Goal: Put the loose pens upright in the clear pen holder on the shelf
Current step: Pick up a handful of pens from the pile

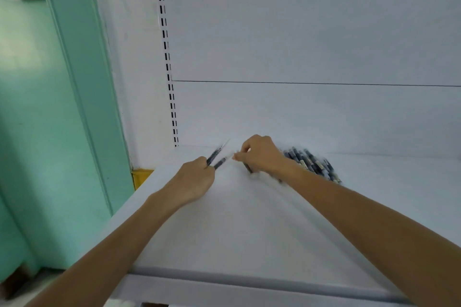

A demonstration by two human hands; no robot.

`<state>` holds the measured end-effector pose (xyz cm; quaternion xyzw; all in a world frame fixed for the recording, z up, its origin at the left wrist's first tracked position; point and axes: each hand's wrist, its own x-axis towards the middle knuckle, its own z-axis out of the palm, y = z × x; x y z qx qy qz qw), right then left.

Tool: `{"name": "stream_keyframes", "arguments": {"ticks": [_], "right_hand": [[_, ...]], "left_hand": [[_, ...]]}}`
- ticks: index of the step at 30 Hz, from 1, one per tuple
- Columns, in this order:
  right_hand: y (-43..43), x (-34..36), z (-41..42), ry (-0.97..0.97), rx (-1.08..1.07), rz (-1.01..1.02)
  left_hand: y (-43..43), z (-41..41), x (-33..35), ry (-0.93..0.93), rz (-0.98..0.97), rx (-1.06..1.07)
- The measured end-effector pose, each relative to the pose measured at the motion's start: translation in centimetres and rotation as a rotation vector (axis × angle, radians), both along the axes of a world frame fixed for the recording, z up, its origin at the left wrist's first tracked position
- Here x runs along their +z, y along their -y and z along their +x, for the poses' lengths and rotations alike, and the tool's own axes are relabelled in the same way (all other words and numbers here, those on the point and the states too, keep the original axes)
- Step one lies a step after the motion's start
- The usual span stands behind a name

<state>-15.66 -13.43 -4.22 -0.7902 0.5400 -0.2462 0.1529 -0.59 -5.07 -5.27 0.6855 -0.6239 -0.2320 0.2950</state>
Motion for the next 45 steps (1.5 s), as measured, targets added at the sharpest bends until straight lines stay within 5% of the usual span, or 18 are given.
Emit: {"name": "stream_keyframes", "arguments": {"ticks": [6,15,25,27,34,45], "right_hand": [[-2.4,1.4,-6.8,-0.093,-0.061,-0.006],[-3.3,0.0,-4.8,-0.067,0.213,-0.087],[-1.1,-0.2,-1.0,-0.393,0.011,-0.111],[-1.3,0.1,-1.4,-0.331,-0.023,-0.182],[-4.4,0.6,-12.0,0.326,-0.124,-0.157],[-16.6,1.0,-42.2,0.432,-0.485,-0.325]], "left_hand": [[0.7,-5.3,0.5,-0.01,-0.093,0.034],[0.8,-6.6,-0.9,0.095,-0.078,0.105],[-3.6,-2.5,-0.6,0.249,-0.157,0.18],[-3.9,-2.9,-0.4,0.215,-0.19,0.143],[-4.2,-11.4,0.4,0.014,-0.337,-0.189],[-6.0,-39.3,-0.4,-0.203,-0.275,-0.667]]}}
